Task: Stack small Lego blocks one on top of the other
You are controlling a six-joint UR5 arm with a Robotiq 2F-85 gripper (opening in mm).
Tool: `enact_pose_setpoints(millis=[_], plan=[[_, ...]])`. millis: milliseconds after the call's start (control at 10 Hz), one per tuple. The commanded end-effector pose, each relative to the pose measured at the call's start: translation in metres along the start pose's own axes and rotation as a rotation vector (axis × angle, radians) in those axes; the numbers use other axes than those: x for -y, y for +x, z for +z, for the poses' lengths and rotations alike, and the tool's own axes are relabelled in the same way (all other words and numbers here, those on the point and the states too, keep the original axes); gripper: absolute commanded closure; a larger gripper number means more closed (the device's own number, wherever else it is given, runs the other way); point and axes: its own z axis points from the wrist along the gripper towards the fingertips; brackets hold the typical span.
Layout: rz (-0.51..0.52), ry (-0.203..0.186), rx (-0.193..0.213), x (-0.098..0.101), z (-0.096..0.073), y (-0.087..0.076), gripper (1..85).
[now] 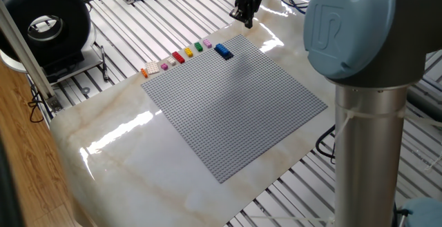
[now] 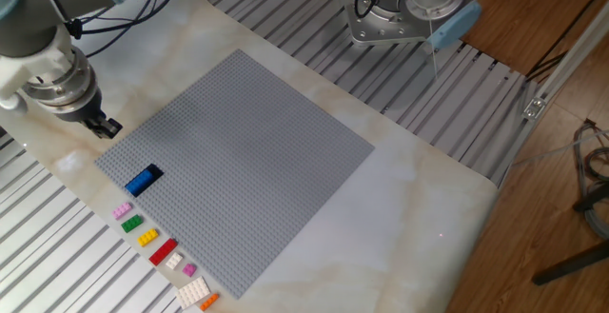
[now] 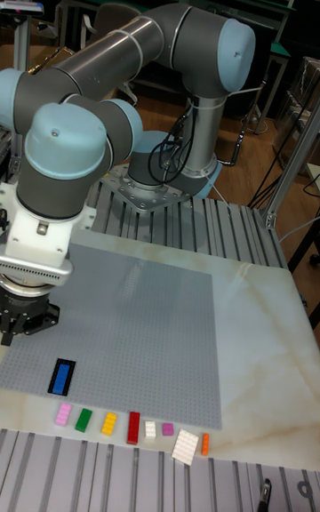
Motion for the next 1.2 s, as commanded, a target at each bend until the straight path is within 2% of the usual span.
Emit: enact_pose_setpoints(millis=[0,200,500,700,800,1100], plan=[[0.006,-0.071,0.003,-0.014,-0.002,-0.003,84.7],[-0.007,-0.053,-0.004,-0.009,0.002,0.001,84.7],[-0.005,-0.067,0.013,-0.005,0.012,0.002,84.7],[-0.006,-0.039,0.016,-0.002,0.021,0.002,84.7],[0.0,-0.038,0.033,-0.006,0.027,-0.001,84.7],[-0.014,-0.034,0.039,-0.007,0.026,-0.005,84.7]])
